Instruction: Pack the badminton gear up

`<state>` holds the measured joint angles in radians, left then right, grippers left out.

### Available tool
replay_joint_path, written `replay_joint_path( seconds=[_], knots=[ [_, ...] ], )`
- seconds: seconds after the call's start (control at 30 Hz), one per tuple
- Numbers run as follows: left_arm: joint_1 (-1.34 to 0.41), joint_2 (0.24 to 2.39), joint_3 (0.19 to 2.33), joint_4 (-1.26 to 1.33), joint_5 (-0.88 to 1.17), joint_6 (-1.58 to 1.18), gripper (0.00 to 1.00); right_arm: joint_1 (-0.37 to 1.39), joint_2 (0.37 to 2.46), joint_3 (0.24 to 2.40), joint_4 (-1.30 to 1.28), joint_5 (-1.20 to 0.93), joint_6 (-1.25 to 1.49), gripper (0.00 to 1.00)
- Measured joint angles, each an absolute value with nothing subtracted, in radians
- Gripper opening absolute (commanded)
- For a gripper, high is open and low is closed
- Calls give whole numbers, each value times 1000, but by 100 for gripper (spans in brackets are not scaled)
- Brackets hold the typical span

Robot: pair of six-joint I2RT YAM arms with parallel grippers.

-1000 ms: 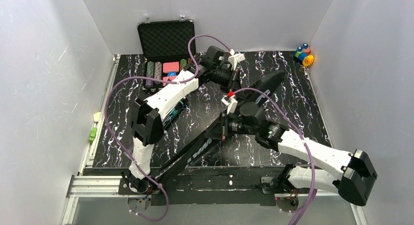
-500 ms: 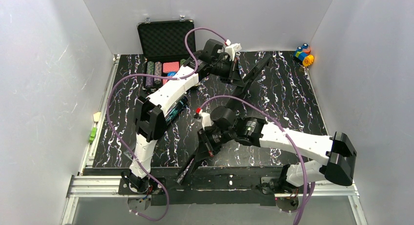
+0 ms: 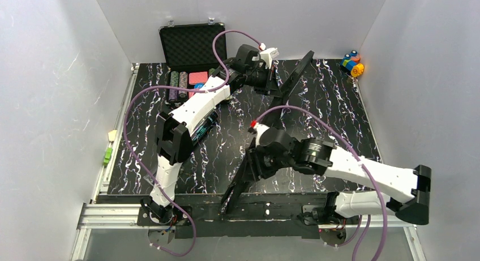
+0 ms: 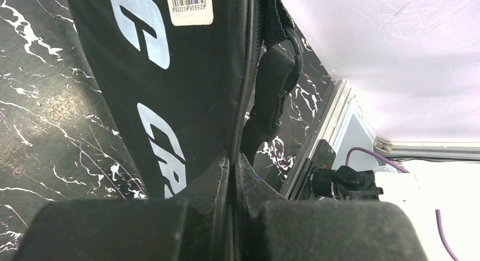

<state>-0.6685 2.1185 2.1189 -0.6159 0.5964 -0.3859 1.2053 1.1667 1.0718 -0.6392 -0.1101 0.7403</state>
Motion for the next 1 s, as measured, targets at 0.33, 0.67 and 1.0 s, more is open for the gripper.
replay_joint_path(
  seconds=[0.33, 0.67, 1.0],
  knots=[
    [-669, 2098, 2060, -598, 578, -393, 0, 1191, 1264, 1220, -833, 414, 899, 65],
    [-669, 2087, 2036, -598, 565, -393, 0, 1172, 1584, 1409, -962, 693, 961, 62],
    [-669, 2066, 2019, -594, 556, -393, 0, 1144, 1473, 1262, -885, 722, 984, 4]
  ],
)
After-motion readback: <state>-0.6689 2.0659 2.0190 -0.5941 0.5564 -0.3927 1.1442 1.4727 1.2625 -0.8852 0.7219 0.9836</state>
